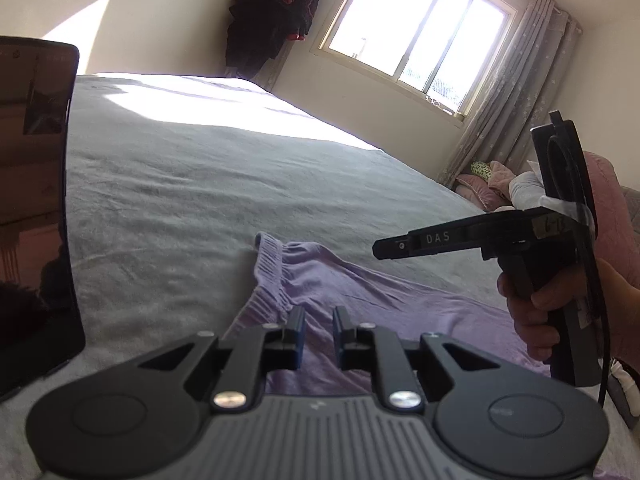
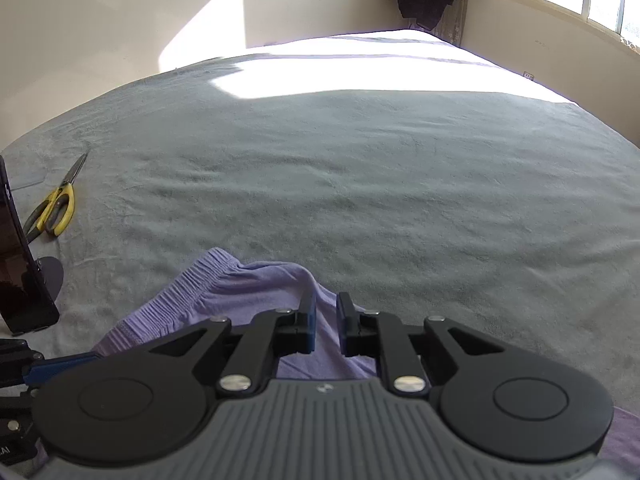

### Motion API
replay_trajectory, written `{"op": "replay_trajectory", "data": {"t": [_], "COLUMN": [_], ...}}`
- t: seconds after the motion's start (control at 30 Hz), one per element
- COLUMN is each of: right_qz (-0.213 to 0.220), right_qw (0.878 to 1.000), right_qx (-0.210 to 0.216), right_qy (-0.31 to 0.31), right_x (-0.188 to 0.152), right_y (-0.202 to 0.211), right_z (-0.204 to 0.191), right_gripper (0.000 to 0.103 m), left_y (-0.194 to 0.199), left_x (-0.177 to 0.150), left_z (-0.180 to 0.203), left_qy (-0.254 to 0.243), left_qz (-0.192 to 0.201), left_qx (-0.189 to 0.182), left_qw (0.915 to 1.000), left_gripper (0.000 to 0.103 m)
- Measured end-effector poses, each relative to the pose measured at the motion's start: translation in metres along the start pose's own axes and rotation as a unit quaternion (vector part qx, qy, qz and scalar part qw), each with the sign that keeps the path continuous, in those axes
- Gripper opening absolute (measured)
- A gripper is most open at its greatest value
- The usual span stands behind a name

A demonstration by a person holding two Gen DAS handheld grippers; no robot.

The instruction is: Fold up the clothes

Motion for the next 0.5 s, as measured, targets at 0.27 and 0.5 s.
{"op": "replay_trajectory", "data": {"t": [0.27, 0.5], "right_qz": [-0.019, -0.02], "right_qw": [1.0, 0.998], "right_qx": [-0.025, -0.058], "right_qy": [-0.001, -0.007], "right_x": [-0.02, -0.046], "right_y": [0.054, 0.104], "right_z": [-0.015, -0.036], "right_gripper": [0.038, 0.043], "left_y": [0.007, 0.013], "left_x": [-0.007, -0.007], "left_z": [0.015, 0.012], "left_qy": [-0.018, 0.019], "left_qz": [-0.009, -0.011], "left_qx": [-0.008, -0.014], "left_qw": [0.9998, 0.9997], "left_gripper": [0.017, 0.02]}}
Point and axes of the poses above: each gripper's, at about its wrist camera, not at the fingertips, and y roughly against the way its jaws point, z to its right, x to its top, the point moved 1 cm from there along -y, roughly the way its jaws point, and after that the axes turned 5 degrees about y, right-handed, at the moved point
